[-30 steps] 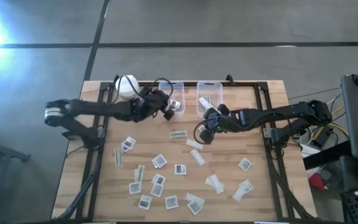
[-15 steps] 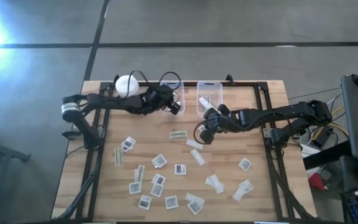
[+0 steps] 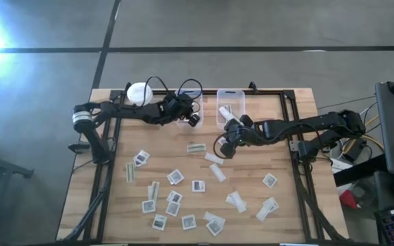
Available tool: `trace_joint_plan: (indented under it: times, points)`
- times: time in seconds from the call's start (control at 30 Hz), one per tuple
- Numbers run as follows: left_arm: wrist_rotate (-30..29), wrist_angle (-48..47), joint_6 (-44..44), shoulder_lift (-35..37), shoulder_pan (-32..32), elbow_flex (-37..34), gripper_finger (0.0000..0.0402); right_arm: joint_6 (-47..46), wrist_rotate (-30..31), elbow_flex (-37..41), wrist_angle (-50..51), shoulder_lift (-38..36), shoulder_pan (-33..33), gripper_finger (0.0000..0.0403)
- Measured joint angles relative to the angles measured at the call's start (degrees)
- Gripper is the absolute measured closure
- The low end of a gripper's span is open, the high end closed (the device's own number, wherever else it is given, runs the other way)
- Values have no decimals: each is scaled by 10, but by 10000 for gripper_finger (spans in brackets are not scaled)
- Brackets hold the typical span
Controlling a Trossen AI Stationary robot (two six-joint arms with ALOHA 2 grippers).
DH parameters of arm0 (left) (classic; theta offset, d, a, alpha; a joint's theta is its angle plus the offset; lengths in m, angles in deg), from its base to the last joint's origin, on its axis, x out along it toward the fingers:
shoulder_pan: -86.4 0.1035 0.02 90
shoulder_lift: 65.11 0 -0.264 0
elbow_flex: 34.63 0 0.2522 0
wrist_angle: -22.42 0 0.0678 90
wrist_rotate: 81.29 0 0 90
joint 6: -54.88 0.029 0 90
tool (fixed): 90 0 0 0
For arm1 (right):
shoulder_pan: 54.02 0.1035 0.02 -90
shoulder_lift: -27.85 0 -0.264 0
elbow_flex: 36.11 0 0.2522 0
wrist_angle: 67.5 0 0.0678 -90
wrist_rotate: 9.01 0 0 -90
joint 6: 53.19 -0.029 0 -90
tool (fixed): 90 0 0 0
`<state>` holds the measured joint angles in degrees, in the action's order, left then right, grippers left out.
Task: Pick & Place First Aid Supplies
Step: Put the towelette pack into the left transparent bin, then put the bandage into the right transparent bin
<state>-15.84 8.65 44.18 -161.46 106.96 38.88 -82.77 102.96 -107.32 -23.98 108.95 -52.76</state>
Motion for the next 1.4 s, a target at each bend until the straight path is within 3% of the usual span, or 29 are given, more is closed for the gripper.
trace_joint_plan:
  times: [0.4, 0.77, 0.9, 1.17, 1.4]
  points:
    - [0, 0, -3, 2, 0, 0, 227, 0, -15, 1, 0, 0, 4, 346]
    - [-2, -117, 23, 67, -5, 27, 223, 0, -16, 1, -1, 0, 15, 346]
    - [-2, -168, 30, 109, -20, 25, 223, 3, -43, 1, 0, 0, 26, 346]
    - [-2, -200, 27, 178, -103, -20, 223, 54, -49, 1, 0, 0, 64, 346]
    - [0, -202, -16, 216, -188, -67, 223, 43, -132, 2, 5, 0, 102, 346]
